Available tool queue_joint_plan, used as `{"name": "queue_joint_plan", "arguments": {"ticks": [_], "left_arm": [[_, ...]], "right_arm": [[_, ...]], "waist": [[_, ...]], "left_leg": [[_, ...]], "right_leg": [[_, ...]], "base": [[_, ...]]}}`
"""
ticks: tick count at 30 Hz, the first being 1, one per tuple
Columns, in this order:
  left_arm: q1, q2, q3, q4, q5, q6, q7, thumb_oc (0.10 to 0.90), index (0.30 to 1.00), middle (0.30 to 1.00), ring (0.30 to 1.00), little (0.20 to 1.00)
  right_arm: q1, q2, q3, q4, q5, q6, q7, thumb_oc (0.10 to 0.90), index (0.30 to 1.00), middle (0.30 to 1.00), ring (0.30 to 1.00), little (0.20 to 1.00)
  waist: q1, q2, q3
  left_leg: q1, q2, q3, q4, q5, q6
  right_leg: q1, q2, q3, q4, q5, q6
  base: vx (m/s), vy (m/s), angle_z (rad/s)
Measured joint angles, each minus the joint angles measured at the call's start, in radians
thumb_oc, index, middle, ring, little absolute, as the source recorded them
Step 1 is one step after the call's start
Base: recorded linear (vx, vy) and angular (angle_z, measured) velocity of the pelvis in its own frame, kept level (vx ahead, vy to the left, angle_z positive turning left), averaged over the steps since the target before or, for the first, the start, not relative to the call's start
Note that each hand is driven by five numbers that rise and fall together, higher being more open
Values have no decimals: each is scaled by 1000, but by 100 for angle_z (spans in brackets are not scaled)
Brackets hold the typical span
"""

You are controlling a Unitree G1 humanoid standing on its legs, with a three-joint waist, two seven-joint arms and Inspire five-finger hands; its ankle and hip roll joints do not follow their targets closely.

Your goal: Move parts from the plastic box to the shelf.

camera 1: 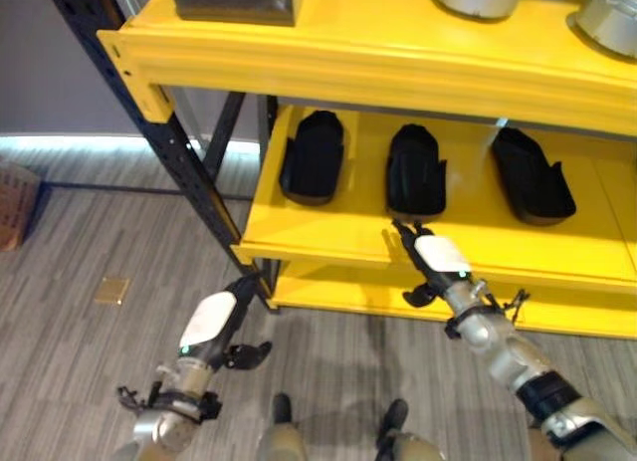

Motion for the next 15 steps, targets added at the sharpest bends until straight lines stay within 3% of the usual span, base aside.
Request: {"name": "queue_joint_plan", "arguments": {"ticks": [15], "left_arm": [[-32, 1, 0, 1, -1, 0, 2, 900, 1000, 1000, 1000, 1000]], "right_arm": [[-46, 11, 13, 117, 0, 18, -14, 900, 1000, 1000, 1000, 1000]], "waist": [[16, 14, 45]], "left_leg": [[-32, -1, -13, 31, -5, 6]], "right_leg": [[-36, -16, -3, 59, -24, -3]], "base": [[-2, 2, 1]]}}
